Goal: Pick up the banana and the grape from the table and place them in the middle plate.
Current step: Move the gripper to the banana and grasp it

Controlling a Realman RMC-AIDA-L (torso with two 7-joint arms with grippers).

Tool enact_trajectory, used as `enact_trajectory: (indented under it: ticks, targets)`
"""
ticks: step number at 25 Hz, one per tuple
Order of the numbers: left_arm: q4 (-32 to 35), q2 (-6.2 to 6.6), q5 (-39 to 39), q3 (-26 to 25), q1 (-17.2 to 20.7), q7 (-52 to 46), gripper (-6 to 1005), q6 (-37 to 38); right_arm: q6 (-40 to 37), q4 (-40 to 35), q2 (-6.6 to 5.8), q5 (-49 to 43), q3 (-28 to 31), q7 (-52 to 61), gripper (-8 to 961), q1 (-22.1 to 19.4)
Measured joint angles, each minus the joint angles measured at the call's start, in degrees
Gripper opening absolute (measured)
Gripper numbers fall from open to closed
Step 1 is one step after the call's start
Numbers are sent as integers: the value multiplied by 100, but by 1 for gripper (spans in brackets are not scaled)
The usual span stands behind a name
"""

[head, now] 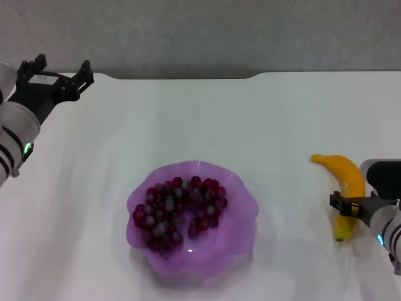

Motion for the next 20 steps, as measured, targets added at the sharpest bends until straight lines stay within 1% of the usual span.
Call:
enact_trajectory:
  ticks: [18,20]
  targets:
    - [60,0,0,-30,32,0,879,0,-9,-42,8,-82,-135,12,815,7]
    - [60,0,0,-34,33,0,879,0,-9,-31,8,-84,-163,12,792,9]
